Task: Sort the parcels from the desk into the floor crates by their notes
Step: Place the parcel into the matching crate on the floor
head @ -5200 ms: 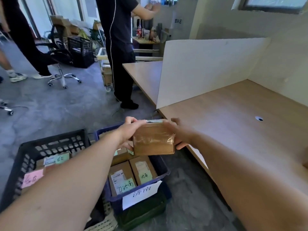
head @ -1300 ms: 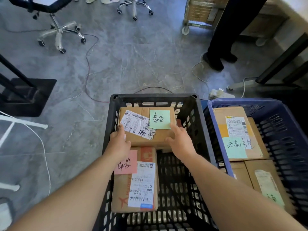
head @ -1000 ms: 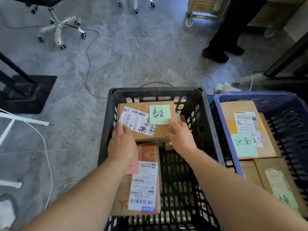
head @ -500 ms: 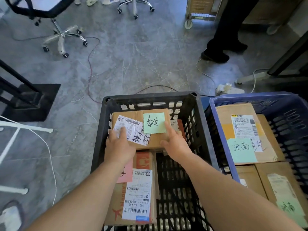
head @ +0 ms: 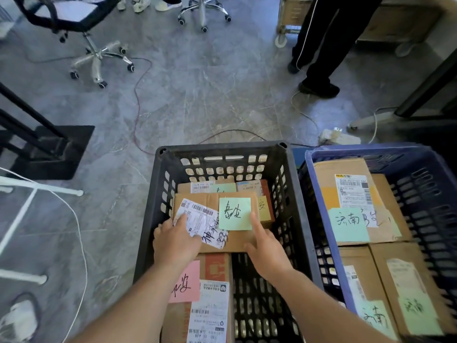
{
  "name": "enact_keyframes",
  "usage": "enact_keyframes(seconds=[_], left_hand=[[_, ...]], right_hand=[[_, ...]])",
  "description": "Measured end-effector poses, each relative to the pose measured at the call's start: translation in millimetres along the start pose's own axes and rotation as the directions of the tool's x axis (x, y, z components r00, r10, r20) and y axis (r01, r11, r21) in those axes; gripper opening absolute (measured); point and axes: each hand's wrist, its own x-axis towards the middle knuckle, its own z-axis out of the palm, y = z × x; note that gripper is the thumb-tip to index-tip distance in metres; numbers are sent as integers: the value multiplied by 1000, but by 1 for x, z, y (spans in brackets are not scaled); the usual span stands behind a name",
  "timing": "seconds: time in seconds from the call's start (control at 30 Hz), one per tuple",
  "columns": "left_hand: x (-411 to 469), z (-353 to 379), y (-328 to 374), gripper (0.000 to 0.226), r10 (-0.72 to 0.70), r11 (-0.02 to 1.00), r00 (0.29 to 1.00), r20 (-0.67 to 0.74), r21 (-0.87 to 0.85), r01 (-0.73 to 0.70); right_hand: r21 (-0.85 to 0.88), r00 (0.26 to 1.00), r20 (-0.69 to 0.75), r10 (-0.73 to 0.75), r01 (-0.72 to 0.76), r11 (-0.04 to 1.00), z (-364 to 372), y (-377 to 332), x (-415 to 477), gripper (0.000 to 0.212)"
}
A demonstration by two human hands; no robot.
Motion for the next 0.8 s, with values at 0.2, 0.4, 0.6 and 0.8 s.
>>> enact_keyframes(seconds=[0.2, 0.4, 0.6, 0.8], left_hand=[[-21, 2, -8, 66, -6, 998, 1000, 7, -62, 7], [-24, -3, -6, 68, 4, 995, 999, 45, -97, 0], [-23, -3, -8, 75, 13, 997, 996, 90, -78, -6], [-23, -4, -13, 80, -12, 999, 994, 112, -52, 18]], right_hand=[[29, 999, -37, -19, 20, 999, 17, 5, -18, 78], [4, 999, -37, -11, 11, 1000, 10, 4, -24, 81], [-14, 999, -37, -10, 9, 1000, 5, 4, -23, 78], [-33, 1000, 0, -6, 6, 999, 6, -4, -14, 75]])
